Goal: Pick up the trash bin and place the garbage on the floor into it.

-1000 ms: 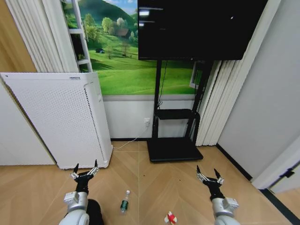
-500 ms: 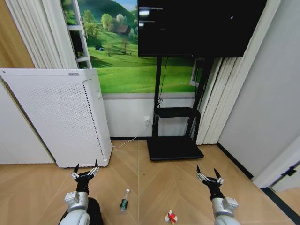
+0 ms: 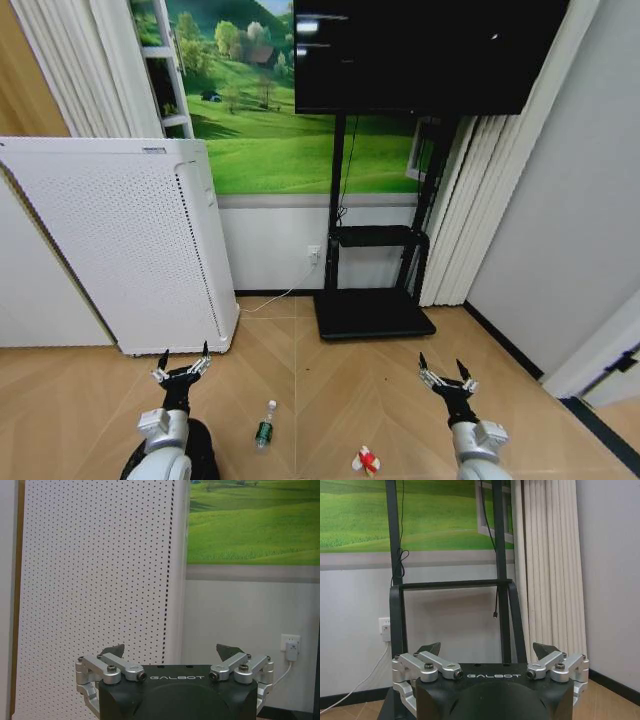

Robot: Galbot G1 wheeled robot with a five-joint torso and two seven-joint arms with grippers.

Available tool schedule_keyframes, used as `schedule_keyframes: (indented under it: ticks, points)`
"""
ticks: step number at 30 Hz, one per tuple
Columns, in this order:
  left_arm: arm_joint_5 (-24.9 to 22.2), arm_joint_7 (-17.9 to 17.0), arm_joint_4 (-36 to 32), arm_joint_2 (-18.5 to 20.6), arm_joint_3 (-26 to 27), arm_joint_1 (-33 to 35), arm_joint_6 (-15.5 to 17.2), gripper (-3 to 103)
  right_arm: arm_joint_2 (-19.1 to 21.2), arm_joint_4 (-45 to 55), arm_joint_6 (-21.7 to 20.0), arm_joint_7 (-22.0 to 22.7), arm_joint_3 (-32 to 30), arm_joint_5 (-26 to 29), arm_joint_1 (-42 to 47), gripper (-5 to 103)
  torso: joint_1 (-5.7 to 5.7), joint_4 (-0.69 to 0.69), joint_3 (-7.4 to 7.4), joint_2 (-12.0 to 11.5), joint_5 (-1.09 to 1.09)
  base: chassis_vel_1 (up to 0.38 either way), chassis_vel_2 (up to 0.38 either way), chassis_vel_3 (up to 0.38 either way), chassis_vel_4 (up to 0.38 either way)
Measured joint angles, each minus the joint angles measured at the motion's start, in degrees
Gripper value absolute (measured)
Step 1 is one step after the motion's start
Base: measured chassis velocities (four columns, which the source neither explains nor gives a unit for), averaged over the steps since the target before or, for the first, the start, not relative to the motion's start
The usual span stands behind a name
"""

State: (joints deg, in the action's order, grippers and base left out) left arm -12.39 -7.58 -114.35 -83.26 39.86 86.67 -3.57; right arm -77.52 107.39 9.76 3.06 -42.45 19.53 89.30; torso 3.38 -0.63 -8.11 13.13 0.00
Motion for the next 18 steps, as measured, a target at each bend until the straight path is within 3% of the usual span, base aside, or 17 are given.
schedule_keyframes:
  ticks: [18]
  points:
    - [0.05,0.16,0.34,0.03,-0.23,-0.14,0.04,100,-0.08,-0.28,0.22,-0.03,0.0,-0.12,0.09,100,-1.04,0.0,2.89,-3.93,0.0,0.0,0.0,0.0,0.0]
